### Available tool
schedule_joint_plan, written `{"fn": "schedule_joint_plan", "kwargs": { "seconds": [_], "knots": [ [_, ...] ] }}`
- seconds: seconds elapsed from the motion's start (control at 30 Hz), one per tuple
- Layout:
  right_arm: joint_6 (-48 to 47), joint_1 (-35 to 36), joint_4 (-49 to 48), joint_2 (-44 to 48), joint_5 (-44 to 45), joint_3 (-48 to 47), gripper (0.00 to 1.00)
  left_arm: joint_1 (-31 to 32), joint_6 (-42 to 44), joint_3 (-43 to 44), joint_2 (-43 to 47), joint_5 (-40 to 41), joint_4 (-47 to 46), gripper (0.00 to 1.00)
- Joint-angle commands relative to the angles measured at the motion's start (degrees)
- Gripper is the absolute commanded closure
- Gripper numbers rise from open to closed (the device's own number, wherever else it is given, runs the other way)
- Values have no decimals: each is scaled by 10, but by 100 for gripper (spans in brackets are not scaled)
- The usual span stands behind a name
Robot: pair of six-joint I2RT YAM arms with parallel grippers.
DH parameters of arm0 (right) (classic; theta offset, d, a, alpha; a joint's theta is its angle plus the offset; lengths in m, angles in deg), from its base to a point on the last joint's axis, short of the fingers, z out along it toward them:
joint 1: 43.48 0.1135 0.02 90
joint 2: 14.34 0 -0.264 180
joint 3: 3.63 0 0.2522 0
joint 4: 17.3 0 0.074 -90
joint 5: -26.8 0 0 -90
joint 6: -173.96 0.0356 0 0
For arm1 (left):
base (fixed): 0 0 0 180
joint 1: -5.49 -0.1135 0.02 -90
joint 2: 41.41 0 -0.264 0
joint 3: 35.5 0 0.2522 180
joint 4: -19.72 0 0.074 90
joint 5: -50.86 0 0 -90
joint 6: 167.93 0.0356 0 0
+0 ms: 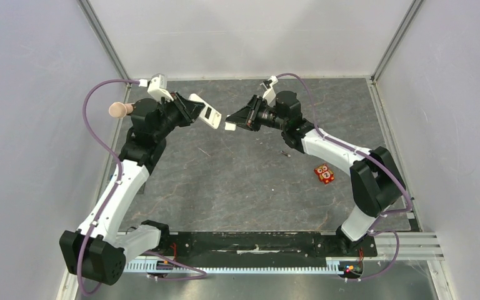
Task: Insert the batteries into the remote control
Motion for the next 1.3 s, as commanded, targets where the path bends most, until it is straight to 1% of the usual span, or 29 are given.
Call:
{"fn": "schedule_joint_plan", "kwargs": {
  "seconds": [0.0,0.1,0.23,0.3,0.4,0.6,0.67,0.77,0.83,1.0,1.07,1.17,1.27],
  "knots": [
    [-13,-2,-22,2,-17,-5,83,1,63,1,15,60,12,98],
    [-35,-2,0,-8,-13,-13,83,1,70,-8,18,80,17,98],
    [-151,-2,114,-37,76,-27,82,1,72,-11,28,93,26,98],
    [-199,-2,148,-55,126,-27,82,1,68,-14,33,92,27,98],
    [-253,-2,188,-93,170,-36,80,1,58,-18,36,80,26,98],
    [-283,-2,206,-146,196,-36,79,1,39,-22,36,49,16,98],
    [-292,-2,227,-154,213,-39,79,1,36,-20,34,40,16,98],
    [-300,-4,252,-156,246,-43,76,1,33,-18,33,31,15,98],
    [-301,-8,261,-151,257,-42,71,1,31,-18,33,29,16,98],
    [-304,-12,256,-114,242,-34,59,1,23,-16,35,22,16,98],
    [-306,-12,241,-88,202,-29,54,1,13,-15,35,15,15,98],
    [-305,-12,164,-34,117,4,49,1,-9,-8,36,-2,12,98],
    [-295,-12,41,31,19,62,36,1,-34,-3,37,-35,-7,98]
  ]
}}
